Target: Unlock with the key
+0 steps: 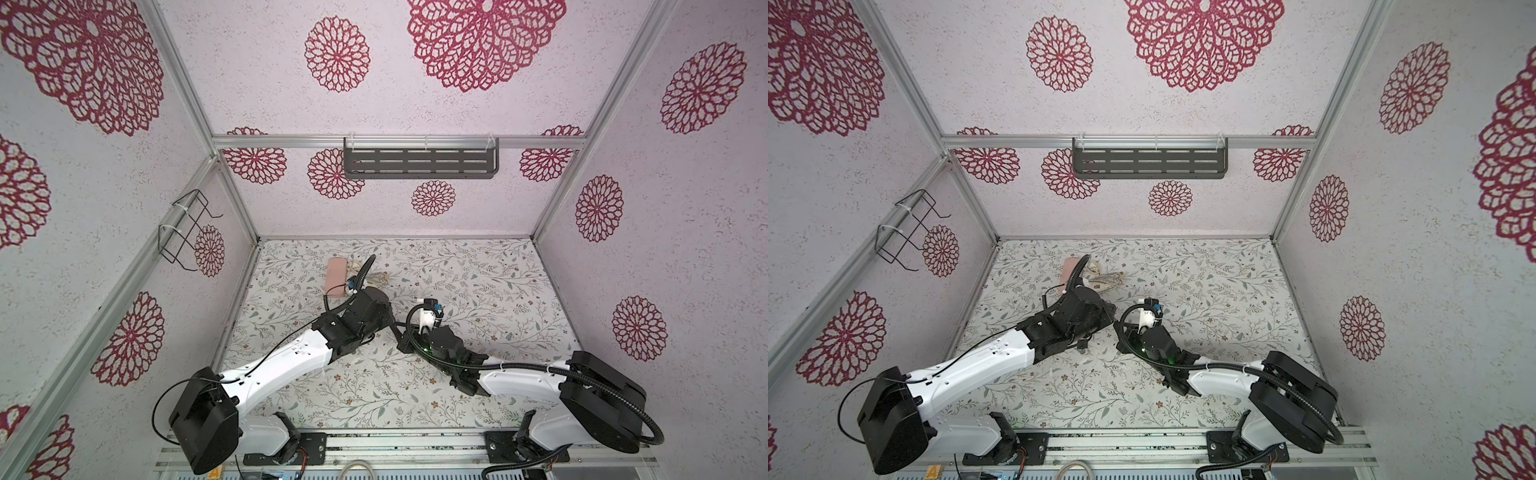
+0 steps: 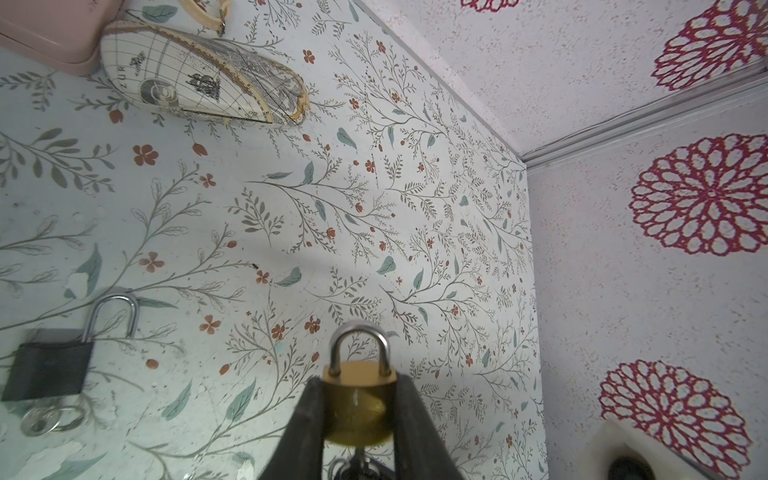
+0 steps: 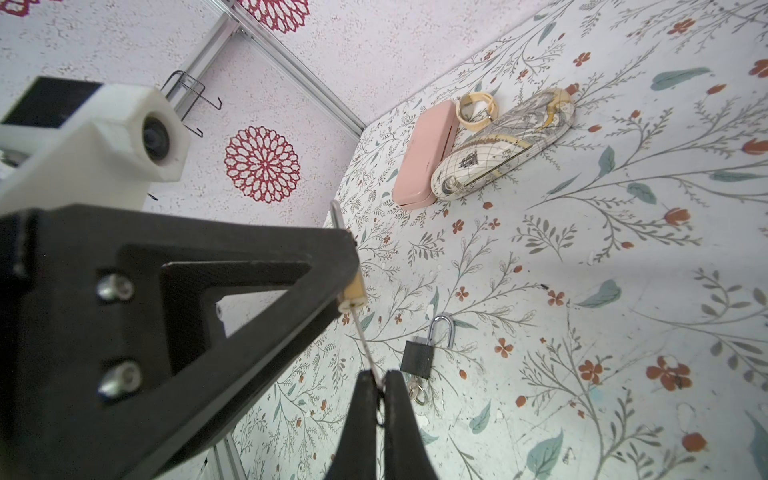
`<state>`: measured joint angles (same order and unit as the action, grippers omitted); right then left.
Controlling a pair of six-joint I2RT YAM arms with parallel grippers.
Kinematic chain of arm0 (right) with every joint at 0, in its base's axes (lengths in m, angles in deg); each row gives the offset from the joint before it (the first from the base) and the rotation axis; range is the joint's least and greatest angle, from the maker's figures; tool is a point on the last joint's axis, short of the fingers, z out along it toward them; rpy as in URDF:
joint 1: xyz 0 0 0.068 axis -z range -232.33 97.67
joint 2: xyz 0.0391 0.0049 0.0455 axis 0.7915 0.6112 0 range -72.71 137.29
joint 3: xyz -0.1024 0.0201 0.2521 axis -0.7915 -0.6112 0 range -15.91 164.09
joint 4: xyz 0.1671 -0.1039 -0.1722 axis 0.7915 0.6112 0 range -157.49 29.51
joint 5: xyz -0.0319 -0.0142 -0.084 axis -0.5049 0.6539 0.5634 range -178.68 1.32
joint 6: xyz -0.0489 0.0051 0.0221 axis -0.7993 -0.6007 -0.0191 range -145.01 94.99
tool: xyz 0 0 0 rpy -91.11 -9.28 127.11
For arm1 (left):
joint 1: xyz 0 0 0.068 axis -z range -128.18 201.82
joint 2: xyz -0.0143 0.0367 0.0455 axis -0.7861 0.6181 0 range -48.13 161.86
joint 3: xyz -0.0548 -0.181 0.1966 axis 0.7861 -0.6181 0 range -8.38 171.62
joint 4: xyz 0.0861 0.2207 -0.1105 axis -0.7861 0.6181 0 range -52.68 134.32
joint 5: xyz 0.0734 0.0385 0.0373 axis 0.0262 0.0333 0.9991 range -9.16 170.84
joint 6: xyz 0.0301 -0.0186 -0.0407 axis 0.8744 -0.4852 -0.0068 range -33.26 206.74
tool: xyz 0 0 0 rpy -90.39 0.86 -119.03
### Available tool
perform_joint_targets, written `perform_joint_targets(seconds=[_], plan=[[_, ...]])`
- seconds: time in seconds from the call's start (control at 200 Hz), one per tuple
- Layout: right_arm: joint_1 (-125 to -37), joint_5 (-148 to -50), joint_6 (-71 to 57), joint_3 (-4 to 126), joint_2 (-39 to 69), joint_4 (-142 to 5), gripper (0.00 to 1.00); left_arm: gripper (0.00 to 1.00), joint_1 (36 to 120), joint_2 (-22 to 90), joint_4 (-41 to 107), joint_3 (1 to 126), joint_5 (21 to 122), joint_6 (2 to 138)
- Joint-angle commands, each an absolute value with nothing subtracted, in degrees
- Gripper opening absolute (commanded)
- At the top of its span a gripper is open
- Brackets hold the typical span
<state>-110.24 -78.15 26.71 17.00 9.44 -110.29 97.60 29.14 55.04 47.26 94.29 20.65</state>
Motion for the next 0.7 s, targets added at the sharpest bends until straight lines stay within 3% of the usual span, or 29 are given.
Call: perform_joint_targets(seconds=[0.0,0.695], plan=[[-109.84,-77.28,27.05,19.36,8.7,-112.32,0.0,0.0,98.57,28.15,53.93,47.6,94.35,20.25],[-107.86,-80.44,29.22,21.27,6.95,-112.32,0.0,0.0,101.16,29.05,59.16,48.64,96.96,22.77]])
